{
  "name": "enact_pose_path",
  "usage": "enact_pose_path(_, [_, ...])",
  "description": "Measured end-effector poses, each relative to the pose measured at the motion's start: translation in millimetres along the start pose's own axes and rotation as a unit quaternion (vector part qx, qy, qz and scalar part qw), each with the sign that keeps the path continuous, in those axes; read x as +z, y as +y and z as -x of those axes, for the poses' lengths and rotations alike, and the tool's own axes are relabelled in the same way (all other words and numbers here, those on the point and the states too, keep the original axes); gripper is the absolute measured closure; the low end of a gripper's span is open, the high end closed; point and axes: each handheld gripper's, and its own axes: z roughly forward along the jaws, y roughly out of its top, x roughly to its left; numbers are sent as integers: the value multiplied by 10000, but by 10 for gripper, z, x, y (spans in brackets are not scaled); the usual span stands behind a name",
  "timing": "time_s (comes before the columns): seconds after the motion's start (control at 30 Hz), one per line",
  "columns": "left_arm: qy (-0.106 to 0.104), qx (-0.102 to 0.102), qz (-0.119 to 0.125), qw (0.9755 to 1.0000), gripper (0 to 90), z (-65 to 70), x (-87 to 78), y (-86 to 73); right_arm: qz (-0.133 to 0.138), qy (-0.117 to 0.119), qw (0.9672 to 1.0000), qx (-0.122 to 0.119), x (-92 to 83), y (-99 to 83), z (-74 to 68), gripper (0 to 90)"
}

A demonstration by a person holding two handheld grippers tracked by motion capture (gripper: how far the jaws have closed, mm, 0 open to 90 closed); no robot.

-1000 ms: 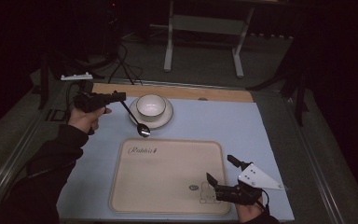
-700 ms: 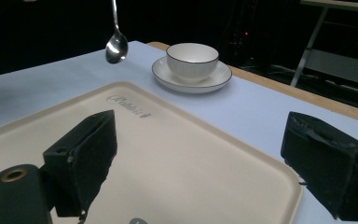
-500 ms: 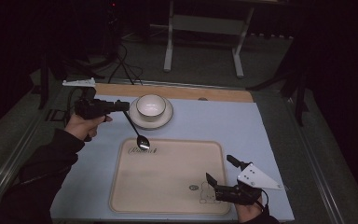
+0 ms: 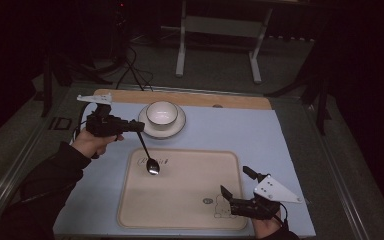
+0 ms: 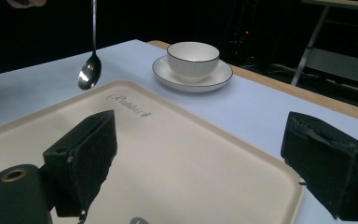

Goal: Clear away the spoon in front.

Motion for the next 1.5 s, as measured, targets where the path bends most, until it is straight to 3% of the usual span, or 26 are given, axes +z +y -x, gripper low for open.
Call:
enact_pose_path(0.23, [-282, 148, -352, 9989, 894, 25, 101, -63, -3, 11, 10000, 23, -3, -2, 4, 105])
enact_pose_path(0.47, [-598, 199, -691, 9956, 894, 39, 201, -141, -5, 18, 10000, 11, -1, -2, 0, 105])
enact_pose_path(0.8, [-729, 199, -918, 9929, 894, 21, 292, -239, -22, 20, 10000, 13, 4, -4, -2, 105])
enact_pose_path(0.83, [-873, 198, -1030, 9907, 894, 33, 341, -288, -21, 22, 10000, 11, 4, -5, -2, 105])
enact_pose_path(0.97, [-938, 219, -1167, 9885, 894, 49, 385, -324, -39, 28, 10000, 11, 8, -6, 1, 105])
enact_pose_path(1.1, [-994, 247, -1400, 9848, 894, 63, 451, -373, -37, 28, 10000, 5, 8, -5, -3, 105])
enact_pose_path(1.3, [-1066, 197, -1531, 9823, 893, 24, 516, -438, -69, 49, 10000, 10, 15, -8, -5, 105])
enact_pose_path(1.37, [-1007, 247, -1533, 9827, 893, 26, 528, -449, -73, 51, 10000, 9, 17, -9, -5, 105])
enact_pose_path(1.47, [-1092, 228, -1510, 9822, 891, 10, 563, -470, -79, 49, 10000, 23, 17, -10, -5, 105])
enact_pose_path(1.5, [-1085, 194, -1459, 9831, 889, -4, 565, -478, -71, 48, 10000, 14, 16, -10, -4, 105])
